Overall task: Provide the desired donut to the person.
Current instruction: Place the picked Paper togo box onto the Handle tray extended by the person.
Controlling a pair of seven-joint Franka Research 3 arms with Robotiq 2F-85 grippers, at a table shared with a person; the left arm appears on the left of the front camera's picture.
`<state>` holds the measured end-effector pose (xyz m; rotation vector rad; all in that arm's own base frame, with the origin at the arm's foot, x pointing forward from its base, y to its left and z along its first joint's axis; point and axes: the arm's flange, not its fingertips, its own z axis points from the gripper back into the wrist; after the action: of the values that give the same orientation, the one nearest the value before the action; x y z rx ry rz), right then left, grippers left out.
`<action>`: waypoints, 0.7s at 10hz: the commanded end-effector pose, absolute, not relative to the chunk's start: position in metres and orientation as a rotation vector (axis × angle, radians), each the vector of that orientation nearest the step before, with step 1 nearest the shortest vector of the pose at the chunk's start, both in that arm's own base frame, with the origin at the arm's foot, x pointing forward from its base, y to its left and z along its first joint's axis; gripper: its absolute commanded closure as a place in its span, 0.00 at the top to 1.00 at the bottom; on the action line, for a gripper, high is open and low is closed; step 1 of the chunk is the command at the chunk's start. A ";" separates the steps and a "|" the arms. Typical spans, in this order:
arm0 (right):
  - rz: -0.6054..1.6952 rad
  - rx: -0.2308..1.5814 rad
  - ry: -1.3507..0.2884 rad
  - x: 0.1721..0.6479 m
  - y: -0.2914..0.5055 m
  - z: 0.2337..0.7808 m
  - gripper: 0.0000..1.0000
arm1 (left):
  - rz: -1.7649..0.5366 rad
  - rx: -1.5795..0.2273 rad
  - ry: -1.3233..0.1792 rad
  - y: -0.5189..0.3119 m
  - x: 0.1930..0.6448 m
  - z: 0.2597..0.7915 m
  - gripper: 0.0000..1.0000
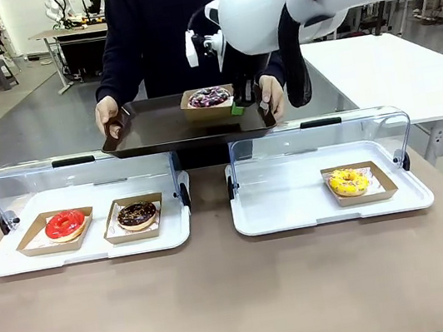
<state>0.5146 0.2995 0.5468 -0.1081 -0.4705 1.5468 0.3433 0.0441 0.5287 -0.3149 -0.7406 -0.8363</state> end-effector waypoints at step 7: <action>1.589 -0.169 -0.502 0.542 0.283 0.523 0.01 | -0.832 -0.326 -0.746 0.045 0.343 0.528 1.00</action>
<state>0.5395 0.2837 0.5234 -0.1321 -0.4852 1.5833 0.3433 0.0441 0.5287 -0.3149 -0.7406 -0.8363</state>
